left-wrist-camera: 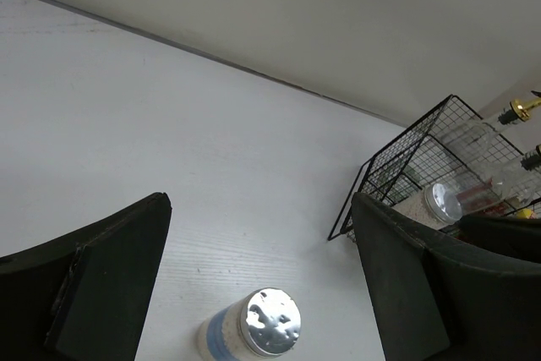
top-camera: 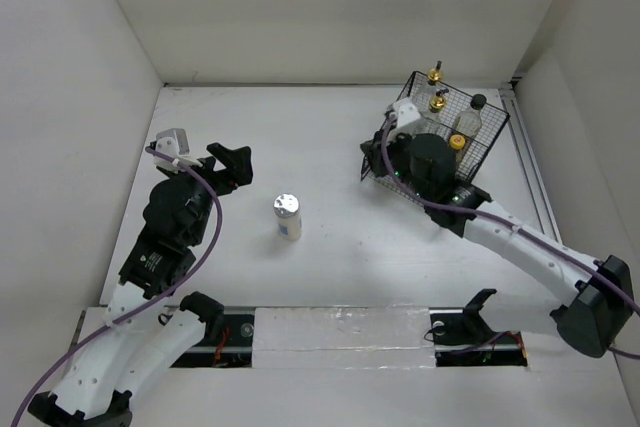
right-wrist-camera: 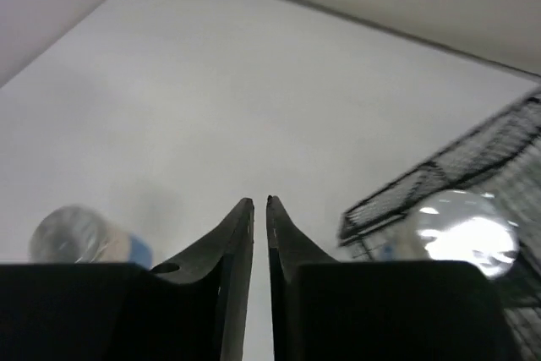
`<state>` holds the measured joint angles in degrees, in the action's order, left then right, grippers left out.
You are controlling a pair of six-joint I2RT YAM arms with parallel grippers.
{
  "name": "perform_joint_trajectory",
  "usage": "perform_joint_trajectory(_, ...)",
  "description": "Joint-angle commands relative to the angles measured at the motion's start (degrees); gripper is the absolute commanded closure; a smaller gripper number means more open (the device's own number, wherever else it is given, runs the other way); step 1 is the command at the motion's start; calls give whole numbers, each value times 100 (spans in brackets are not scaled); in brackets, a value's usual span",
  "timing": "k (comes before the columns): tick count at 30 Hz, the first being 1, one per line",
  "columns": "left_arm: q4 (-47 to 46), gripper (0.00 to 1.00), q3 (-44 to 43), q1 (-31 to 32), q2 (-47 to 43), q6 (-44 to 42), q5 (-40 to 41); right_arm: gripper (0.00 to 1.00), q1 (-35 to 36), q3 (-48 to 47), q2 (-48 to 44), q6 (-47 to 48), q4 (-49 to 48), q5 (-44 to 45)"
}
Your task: Organize the condiment bottles
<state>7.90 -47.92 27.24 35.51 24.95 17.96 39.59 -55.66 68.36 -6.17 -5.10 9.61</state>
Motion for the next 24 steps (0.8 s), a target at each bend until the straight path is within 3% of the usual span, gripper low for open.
perform_joint_trajectory(1,-245,16,-68,-26,0,-60,-55,84,592,-200,116,256,168,-1294)
perform_joint_trajectory(6,-192,16,-68,-26,0,-60,-55,18,1296,-375,861,494,335,-1646)
perform_joint_trajectory(9,-192,16,-121,-26,0,-60,-55,7,1656,-709,1371,670,475,-1769)
perform_joint_trajectory(13,-192,16,-121,-26,0,-60,-55,0,1911,-947,1820,793,475,-1769)
perform_joint_trajectory(22,-192,16,-121,-26,0,-60,-55,0,1912,-1561,2840,688,387,-1277)
perform_joint_trajectory(24,-192,14,-121,-26,0,-60,-55,4,1912,-1623,3069,636,317,-1277)
